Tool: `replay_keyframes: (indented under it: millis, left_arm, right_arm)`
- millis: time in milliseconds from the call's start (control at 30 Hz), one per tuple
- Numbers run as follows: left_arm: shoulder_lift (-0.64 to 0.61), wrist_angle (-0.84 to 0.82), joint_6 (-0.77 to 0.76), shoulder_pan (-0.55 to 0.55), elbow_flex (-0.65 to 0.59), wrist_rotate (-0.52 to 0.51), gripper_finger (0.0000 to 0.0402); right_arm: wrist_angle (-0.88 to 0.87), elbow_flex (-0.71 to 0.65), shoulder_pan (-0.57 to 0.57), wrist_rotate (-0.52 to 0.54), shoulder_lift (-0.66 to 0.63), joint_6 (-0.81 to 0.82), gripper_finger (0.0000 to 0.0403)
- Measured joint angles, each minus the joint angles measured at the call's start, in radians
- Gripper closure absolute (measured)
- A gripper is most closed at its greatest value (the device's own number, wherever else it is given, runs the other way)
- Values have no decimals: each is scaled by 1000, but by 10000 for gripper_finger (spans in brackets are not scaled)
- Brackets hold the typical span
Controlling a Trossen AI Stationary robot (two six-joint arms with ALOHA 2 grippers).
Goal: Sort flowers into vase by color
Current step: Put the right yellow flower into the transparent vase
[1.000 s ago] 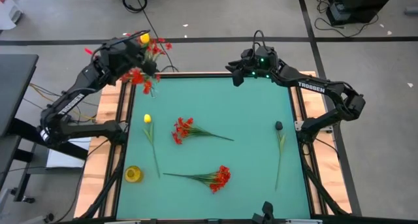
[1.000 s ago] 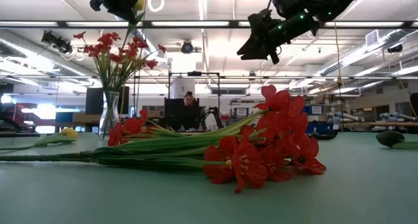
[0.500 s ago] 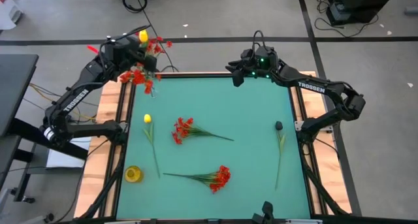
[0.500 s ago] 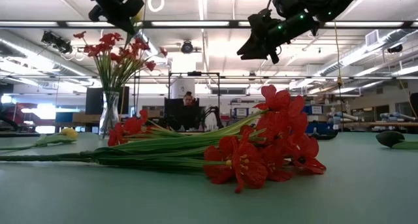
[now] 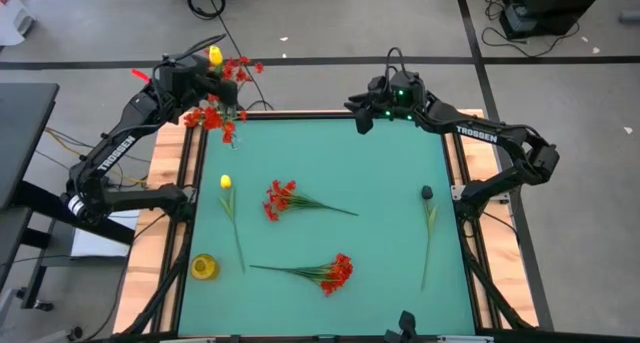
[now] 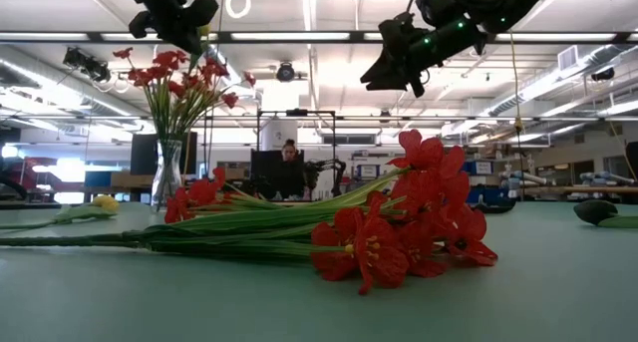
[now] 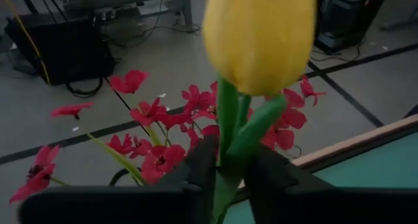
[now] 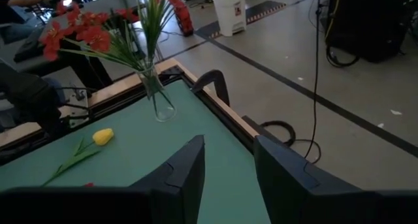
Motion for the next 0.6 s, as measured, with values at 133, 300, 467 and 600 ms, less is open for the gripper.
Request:
replay_keyframes:
  millis: [133,300,467,600]
  left_arm:
    - [0,-28,-50,0,0,-9,258]
    - [-4,-120,-97,0,0,-53,178]
    - [-33,-152,-103,-4,26,-49,130]
    - [-49,-224,-96,-24,115,-35,123]
  right_arm:
    - [0,0,1,-8,0,3,261]
    - [-1,0,2,-21,0,32,261]
    - [-10,0,2,-64,0,37,261]
    - [-42,0,2,-72,0,55,261]
